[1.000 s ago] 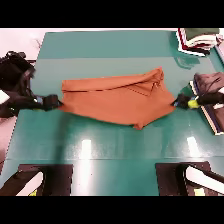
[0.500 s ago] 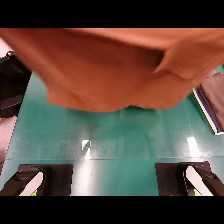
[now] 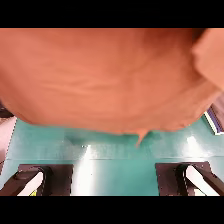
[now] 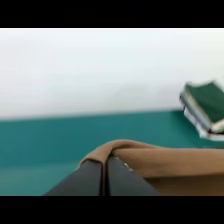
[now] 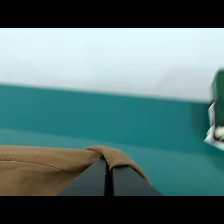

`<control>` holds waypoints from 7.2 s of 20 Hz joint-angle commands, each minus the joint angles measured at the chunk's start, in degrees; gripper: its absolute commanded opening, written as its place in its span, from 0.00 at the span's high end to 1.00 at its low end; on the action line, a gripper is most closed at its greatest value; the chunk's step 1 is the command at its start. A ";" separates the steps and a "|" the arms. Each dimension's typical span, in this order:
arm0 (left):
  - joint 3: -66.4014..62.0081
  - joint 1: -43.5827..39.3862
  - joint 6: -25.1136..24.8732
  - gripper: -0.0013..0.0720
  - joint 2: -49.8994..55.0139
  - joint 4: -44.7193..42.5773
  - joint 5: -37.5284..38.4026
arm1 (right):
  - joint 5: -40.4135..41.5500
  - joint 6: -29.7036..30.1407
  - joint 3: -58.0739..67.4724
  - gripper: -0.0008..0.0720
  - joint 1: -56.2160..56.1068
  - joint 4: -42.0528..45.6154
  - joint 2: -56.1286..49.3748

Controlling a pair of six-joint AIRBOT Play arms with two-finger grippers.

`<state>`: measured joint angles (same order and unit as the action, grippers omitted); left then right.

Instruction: Fold the shirts.

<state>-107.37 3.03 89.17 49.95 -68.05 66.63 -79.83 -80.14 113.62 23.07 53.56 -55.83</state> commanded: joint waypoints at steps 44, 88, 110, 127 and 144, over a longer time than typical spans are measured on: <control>68.35 4.15 -3.65 0.25 4.37 -8.50 9.38 | 6.05 -3.78 -50.45 0.44 -15.43 21.44 -5.44; 73.07 -1.62 -4.28 0.96 2.23 5.62 4.42 | -0.28 0.42 -88.21 0.89 -7.26 18.16 -0.81; 45.20 -1.62 -1.86 0.96 24.44 1.55 -10.71 | 5.31 -3.34 -39.67 0.97 -17.77 22.49 -21.62; 30.84 -1.99 -2.60 0.82 34.12 3.04 -3.50 | -4.55 4.31 -31.36 0.25 0.79 5.81 -36.22; 26.03 -24.28 2.38 0.96 41.81 7.87 -16.11 | 4.94 18.34 -44.30 0.97 -2.62 -12.11 -41.51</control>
<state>-78.59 -17.93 90.83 88.40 -60.60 53.06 -75.70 -63.94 69.38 21.50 45.34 -99.50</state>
